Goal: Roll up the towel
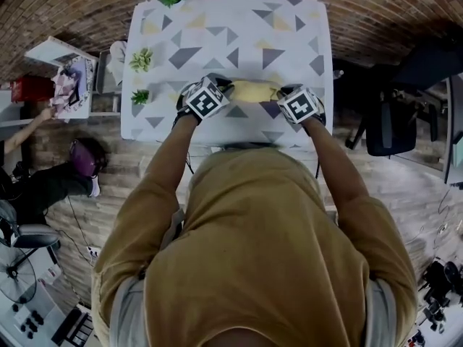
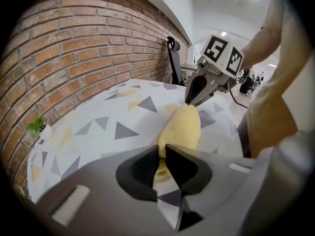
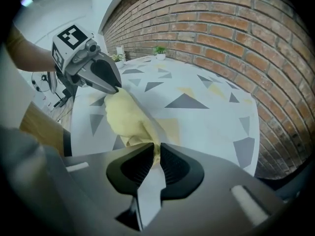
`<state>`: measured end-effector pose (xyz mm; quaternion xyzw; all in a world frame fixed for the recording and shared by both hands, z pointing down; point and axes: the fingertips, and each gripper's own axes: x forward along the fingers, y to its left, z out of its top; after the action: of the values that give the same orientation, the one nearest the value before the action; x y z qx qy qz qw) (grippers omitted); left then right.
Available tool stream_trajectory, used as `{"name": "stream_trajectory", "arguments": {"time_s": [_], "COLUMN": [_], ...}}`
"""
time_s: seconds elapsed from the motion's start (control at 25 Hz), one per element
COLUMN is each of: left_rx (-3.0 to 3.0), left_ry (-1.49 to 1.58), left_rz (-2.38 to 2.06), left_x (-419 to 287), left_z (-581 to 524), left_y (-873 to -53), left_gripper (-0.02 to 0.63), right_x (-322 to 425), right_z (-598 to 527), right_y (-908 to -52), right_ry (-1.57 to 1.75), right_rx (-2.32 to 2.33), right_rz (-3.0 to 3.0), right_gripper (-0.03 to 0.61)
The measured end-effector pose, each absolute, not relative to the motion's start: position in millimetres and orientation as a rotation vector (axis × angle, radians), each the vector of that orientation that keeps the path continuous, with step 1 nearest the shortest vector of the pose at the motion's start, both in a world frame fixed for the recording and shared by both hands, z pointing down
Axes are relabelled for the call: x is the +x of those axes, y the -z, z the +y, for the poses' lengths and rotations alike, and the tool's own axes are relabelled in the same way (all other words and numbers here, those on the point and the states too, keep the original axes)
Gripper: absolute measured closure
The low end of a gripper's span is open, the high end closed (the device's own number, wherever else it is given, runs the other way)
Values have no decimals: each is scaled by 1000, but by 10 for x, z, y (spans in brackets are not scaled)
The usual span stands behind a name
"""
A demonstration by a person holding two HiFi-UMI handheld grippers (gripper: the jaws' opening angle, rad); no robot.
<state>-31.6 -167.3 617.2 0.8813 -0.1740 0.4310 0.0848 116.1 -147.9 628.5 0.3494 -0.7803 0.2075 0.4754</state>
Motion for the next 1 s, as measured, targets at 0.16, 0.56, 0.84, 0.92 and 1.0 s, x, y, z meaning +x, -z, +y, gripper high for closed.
{"name": "stream_trajectory", "arguments": {"time_s": [0.16,0.56,0.84,0.92,1.0], "left_rx": [2606,2618,2609,2610,2620], "left_ry": [-1334,-1372,-1400,-1408,-1431], "left_rz": [-540,-611,-626,-646,-684], "left_x": [-311,-324,-316,-327,-348], "left_z": [-1677,-1682,-1651,-1653,-1672], "left_y": [-6191,-6219,-6237,-6241,-6245], "left_gripper": [508,508,508,505,505], "right_x": [1163,1147,760,749,760], "right_z": [-1509,-1529,-1513,-1498,-1480], "right_y": [-6309,-5990,-6058,-6130,-6221], "right_ry": [-459,-392,-354,-342,-350], "right_rx": [829,857,768,750,736], "right_rz": [-1889,-2004,-2049,-2027,-2015], "right_gripper": [531,528,528,528,528]}}
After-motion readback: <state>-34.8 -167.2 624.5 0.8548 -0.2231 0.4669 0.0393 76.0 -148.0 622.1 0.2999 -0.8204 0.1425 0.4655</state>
